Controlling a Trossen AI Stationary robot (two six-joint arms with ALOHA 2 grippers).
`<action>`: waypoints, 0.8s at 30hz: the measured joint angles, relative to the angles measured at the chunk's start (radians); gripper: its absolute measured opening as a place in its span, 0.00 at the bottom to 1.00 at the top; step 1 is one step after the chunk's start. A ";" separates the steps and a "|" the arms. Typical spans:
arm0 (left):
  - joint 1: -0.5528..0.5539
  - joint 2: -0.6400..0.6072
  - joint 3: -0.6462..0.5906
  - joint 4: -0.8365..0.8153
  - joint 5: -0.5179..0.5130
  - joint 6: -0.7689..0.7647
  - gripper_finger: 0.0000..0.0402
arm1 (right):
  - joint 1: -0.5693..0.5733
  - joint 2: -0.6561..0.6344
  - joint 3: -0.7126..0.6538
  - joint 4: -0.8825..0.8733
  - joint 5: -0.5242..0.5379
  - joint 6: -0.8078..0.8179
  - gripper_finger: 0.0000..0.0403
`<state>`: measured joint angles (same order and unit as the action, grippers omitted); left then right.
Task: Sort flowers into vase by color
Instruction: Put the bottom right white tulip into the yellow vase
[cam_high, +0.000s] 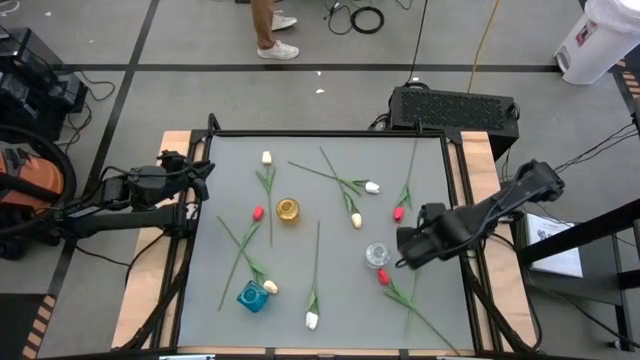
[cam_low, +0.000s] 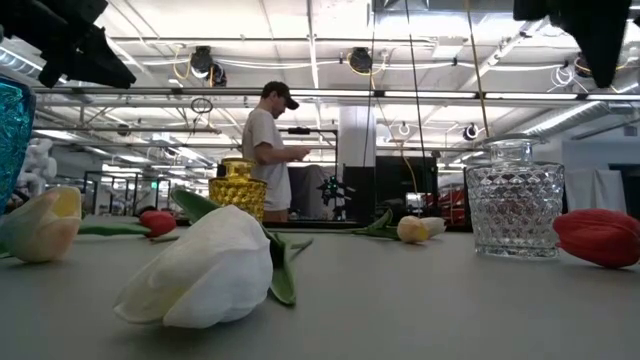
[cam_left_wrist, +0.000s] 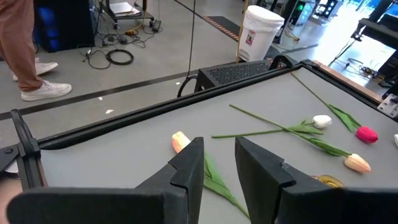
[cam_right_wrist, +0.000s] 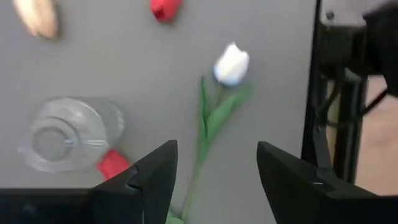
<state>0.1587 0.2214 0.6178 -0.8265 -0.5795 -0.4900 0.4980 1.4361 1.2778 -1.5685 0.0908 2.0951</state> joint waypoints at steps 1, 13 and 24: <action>0.000 0.000 0.000 0.000 0.000 0.000 0.24 | 0.006 0.015 0.000 0.006 -0.018 0.005 0.53; 0.000 0.000 0.000 0.000 0.000 0.000 0.24 | 0.054 0.110 -0.018 0.036 -0.085 -0.006 0.53; 0.000 0.000 0.000 0.000 0.000 0.000 0.24 | 0.051 0.025 -0.270 0.232 -0.094 -0.086 0.53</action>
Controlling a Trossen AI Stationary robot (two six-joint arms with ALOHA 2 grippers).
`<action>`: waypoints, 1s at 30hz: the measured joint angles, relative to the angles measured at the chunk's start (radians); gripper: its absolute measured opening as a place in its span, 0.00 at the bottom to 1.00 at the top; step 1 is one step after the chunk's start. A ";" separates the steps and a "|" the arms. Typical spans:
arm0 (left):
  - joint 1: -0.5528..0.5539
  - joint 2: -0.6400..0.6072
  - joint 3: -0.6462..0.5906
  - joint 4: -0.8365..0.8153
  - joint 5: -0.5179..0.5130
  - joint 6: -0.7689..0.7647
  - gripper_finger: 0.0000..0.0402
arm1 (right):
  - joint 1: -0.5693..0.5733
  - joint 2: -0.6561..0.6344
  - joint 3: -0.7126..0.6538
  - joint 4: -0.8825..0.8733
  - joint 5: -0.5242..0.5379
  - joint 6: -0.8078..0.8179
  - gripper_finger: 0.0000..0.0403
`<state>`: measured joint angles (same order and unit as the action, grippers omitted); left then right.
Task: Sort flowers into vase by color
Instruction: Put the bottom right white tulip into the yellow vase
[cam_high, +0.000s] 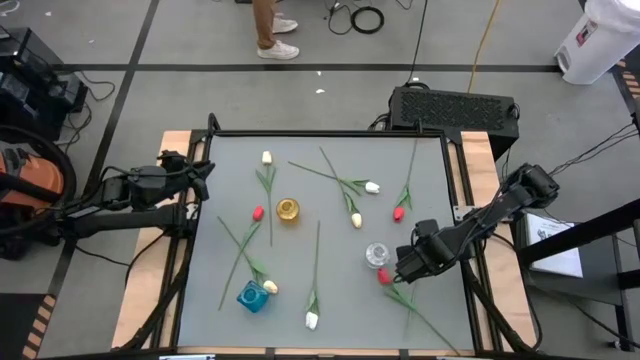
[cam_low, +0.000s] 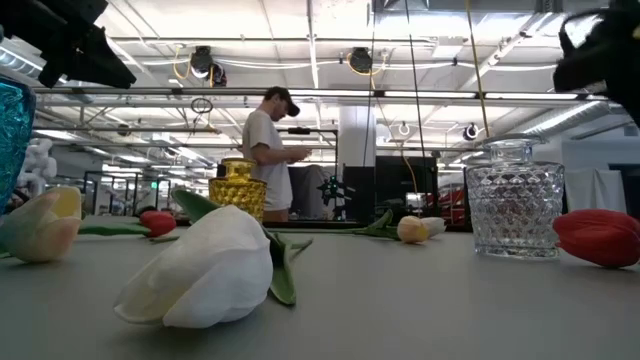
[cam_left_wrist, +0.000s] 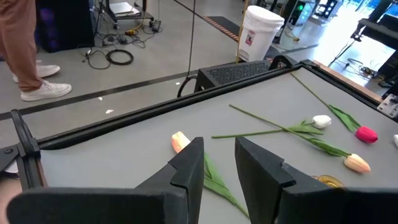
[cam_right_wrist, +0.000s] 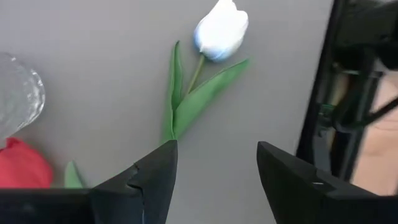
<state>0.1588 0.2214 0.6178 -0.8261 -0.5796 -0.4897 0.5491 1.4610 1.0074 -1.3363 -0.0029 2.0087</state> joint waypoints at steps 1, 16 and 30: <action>0.000 0.000 0.000 0.000 0.000 0.000 0.24 | 0.000 -0.020 -0.030 0.020 0.000 0.010 0.53; 0.000 0.000 0.000 0.000 0.000 0.000 0.24 | 0.003 -0.271 -0.329 0.310 0.058 0.104 0.53; 0.000 0.000 0.000 0.000 0.000 0.000 0.24 | 0.002 -0.268 -0.438 0.522 0.138 0.179 0.53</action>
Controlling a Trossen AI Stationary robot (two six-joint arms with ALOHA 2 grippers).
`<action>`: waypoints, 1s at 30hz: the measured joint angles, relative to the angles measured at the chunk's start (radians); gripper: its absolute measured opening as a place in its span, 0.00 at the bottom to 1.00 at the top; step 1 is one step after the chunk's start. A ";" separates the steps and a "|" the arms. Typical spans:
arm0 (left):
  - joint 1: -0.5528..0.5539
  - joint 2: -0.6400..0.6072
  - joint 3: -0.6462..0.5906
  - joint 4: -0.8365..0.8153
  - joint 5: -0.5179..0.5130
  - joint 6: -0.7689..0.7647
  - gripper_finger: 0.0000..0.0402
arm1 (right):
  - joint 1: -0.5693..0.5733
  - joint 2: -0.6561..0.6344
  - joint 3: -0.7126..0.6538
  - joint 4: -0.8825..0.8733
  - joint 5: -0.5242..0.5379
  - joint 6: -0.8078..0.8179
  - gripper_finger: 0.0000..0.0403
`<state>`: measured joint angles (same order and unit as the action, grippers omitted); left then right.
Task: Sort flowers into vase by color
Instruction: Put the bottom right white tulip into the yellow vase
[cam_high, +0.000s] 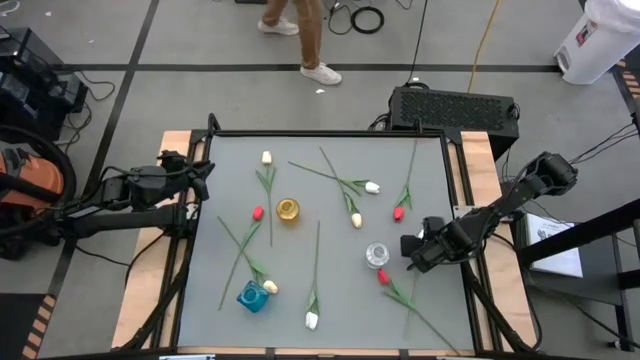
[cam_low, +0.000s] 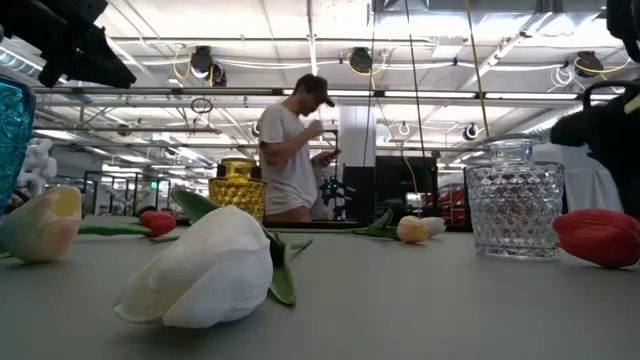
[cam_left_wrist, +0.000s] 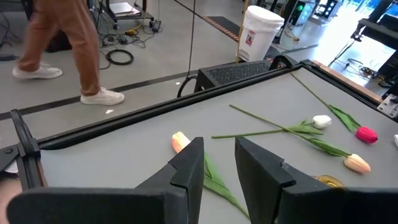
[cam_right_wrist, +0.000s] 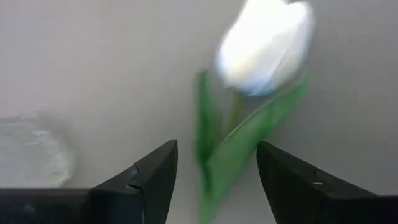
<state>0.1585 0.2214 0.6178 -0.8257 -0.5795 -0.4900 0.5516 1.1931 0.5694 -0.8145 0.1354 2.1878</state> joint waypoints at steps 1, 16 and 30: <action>0.000 0.000 0.000 0.000 0.000 0.000 0.24 | -0.002 0.000 0.000 0.015 0.014 0.004 0.53; 0.000 0.000 0.000 0.000 0.000 0.000 0.24 | -0.009 0.035 0.000 0.044 0.021 0.100 0.53; 0.000 0.000 0.000 0.000 0.000 0.000 0.24 | -0.009 0.118 0.000 0.080 0.019 0.094 0.50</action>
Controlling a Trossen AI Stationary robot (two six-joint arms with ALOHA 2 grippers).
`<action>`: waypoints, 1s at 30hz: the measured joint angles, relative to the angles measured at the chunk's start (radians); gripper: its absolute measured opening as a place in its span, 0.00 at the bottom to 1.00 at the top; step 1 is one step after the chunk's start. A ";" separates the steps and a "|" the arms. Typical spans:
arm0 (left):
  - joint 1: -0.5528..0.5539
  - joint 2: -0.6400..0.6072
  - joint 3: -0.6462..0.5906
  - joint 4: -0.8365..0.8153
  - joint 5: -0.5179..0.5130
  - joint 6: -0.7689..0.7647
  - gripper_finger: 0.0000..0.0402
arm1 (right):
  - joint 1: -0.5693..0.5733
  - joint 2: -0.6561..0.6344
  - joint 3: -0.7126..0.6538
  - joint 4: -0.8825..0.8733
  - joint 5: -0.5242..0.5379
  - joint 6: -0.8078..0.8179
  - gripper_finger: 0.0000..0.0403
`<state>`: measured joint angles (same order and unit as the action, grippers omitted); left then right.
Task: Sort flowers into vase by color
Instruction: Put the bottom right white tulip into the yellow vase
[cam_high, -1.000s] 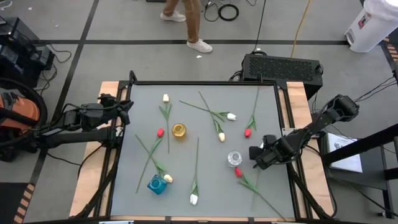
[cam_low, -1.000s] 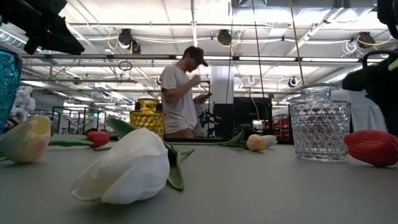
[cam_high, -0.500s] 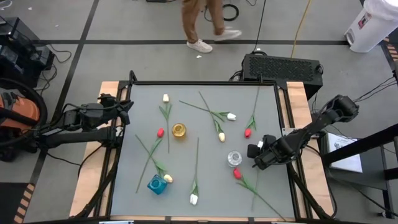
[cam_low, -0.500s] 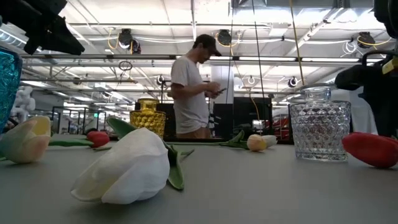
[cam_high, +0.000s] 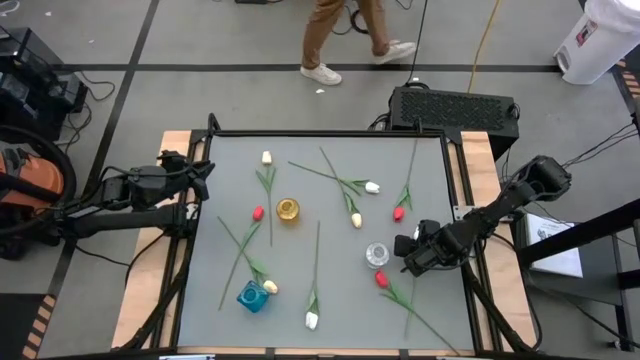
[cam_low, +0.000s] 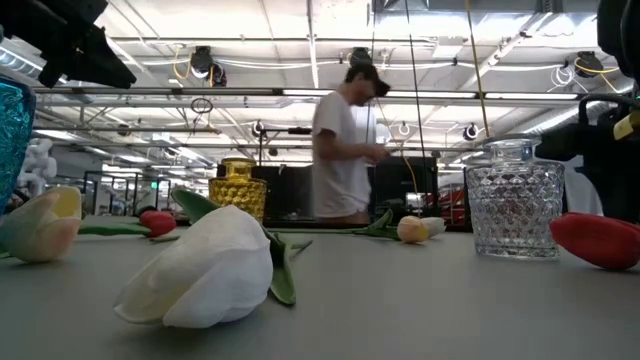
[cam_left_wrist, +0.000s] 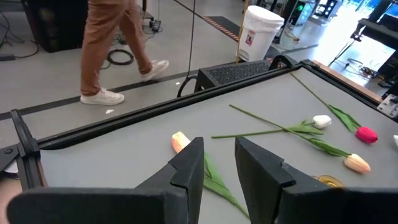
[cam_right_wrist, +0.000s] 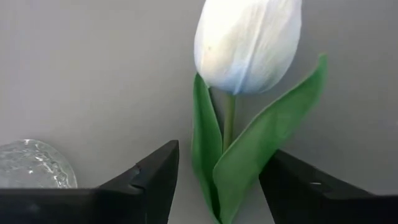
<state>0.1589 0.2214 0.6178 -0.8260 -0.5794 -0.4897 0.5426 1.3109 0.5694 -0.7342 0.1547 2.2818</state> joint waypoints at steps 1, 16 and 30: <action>0.000 0.000 0.000 0.000 0.000 0.000 0.24 | 0.000 0.000 0.000 -0.001 0.000 0.000 0.48; 0.000 0.000 0.000 0.000 0.000 0.000 0.24 | 0.000 0.000 0.000 0.002 -0.021 -0.022 0.03; 0.000 0.000 0.000 0.000 0.000 0.000 0.24 | 0.000 0.000 0.000 0.038 -0.034 -0.082 0.01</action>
<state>0.1589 0.2214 0.6178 -0.8261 -0.5797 -0.4900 0.5430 1.3109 0.5694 -0.6962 0.1206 2.1994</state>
